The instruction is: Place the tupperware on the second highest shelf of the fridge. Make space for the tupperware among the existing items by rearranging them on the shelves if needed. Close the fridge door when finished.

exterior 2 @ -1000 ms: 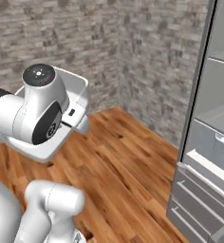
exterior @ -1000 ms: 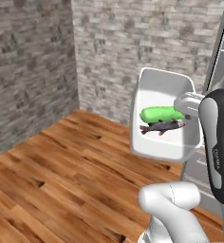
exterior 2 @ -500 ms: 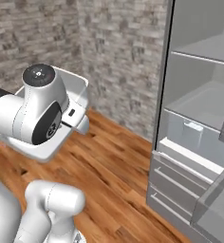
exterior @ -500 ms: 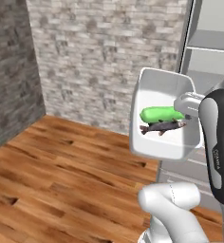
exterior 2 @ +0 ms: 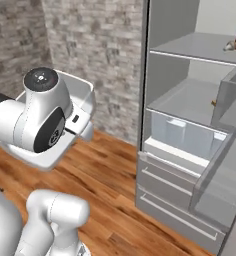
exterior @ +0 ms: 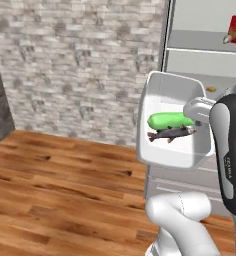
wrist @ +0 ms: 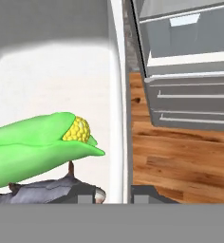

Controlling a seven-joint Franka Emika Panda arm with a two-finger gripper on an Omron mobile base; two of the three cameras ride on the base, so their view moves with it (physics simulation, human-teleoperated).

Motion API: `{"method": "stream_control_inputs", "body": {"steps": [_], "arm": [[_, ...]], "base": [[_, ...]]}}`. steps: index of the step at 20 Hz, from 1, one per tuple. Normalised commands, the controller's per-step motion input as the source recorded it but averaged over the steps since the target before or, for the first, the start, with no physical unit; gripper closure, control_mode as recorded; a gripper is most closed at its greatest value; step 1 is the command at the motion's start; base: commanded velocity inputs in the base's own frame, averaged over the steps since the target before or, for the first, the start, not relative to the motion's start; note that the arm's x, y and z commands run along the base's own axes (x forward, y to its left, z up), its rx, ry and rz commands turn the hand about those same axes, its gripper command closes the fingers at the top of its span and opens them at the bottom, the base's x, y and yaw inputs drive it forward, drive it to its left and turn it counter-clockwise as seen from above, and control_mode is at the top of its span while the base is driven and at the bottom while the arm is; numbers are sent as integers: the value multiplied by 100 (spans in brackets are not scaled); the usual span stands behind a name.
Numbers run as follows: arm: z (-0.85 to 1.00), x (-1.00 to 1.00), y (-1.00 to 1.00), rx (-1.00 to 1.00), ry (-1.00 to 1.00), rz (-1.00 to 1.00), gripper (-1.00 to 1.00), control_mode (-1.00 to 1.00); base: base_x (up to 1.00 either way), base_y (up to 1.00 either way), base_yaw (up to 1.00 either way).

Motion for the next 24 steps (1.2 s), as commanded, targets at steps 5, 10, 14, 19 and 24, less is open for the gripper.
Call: {"method": "stream_control_inputs", "body": {"steps": [5,10,14,19,24], "arm": [[0,0,0,0,0,0,100,100],[0,0,0,0,0,0,100,100],[0,0,0,0,0,0,100,100],[0,0,0,0,0,0,100,100],[0,0,0,0,0,0,100,100]], "base": [[0,-10,-32],[0,-9,-31],[0,-13,-30],[5,-17,-28],[7,-18,-28]]}}
